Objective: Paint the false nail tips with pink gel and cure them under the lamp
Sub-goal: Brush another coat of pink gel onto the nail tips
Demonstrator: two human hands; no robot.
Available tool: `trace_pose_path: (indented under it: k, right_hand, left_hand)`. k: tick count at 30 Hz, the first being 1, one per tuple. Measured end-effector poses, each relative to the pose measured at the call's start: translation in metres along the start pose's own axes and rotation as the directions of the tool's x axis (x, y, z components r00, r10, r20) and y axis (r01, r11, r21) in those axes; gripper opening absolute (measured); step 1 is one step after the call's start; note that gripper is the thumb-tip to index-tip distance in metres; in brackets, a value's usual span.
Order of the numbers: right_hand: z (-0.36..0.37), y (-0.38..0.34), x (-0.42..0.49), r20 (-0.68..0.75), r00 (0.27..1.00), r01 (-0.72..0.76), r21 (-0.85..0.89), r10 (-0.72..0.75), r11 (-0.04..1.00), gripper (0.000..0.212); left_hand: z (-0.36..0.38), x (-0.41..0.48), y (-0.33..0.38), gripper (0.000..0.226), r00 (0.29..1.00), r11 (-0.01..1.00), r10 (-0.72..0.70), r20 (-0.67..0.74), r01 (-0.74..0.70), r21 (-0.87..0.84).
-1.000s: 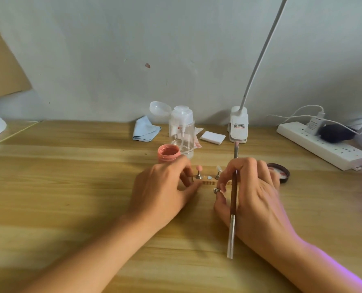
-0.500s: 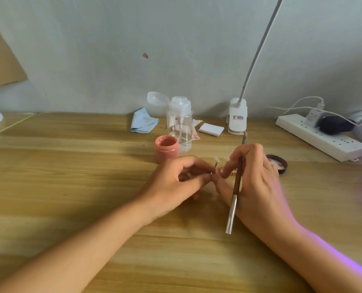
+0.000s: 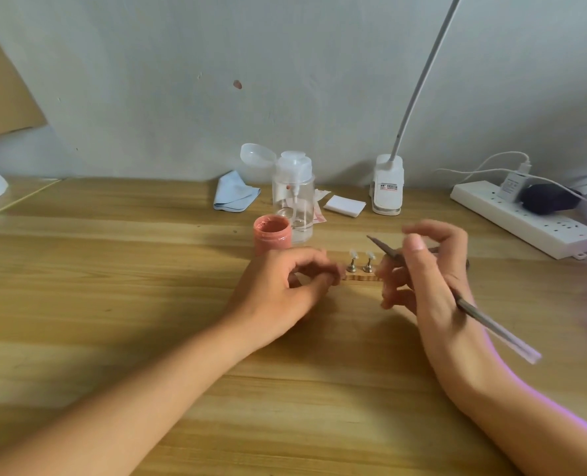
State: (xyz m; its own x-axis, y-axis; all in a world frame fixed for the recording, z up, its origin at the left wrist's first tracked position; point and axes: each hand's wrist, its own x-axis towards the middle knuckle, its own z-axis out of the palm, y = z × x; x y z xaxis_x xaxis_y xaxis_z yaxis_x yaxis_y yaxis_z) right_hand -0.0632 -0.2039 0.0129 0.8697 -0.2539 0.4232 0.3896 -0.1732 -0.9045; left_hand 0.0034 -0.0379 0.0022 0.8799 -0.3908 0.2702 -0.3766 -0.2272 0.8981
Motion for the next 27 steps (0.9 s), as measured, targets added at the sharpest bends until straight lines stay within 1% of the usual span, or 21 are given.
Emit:
trace_pose_path:
  k: [2,4,6,9,14,23,27]
  right_hand:
    - [-0.0016,0.0031,0.0023,0.032,0.996,-0.085,0.115,0.082,0.99,0.008]
    - [-0.0041,0.0048,0.0033,0.078,0.988,-0.143,0.181,0.13,0.973,0.002]
    - [-0.0063,0.0044,0.0042,0.103,0.982,-0.179,0.222,0.159,0.959,0.007]
    - [-0.0064,0.0038,0.0055,0.119,0.978,-0.194,0.194,0.173,0.962,0.01]
    - [-0.0021,0.0039,0.0043,0.137,0.973,-0.202,0.106,0.187,0.974,0.009]
    - [-0.0031,0.003,0.0042,0.104,0.978,-0.192,0.115,0.18,0.975,0.015]
    - [-0.0043,0.0042,0.0045,0.082,0.983,-0.177,0.148,0.166,0.973,0.012]
  left_hand:
    - [0.0003,0.0013,-0.0003,0.027,1.0,1.0,-0.012,0.0,0.012,-0.025]
    - [-0.0002,0.0023,-0.0004,0.028,0.999,0.998,-0.038,0.005,0.039,-0.057]
    - [-0.0015,0.0024,-0.0004,0.027,0.998,0.996,-0.059,0.015,0.06,-0.066]
    - [-0.0019,0.0019,0.0008,0.027,0.997,0.995,-0.071,0.034,0.073,-0.066]
    - [0.0001,0.0023,0.003,0.028,0.996,0.992,-0.089,0.011,0.09,-0.086]
    - [0.0004,0.0011,0.0064,0.026,0.996,0.989,-0.088,0.029,0.091,-0.119]
    - [-0.0003,0.002,0.005,0.024,0.995,0.984,-0.088,0.055,0.095,-0.151]
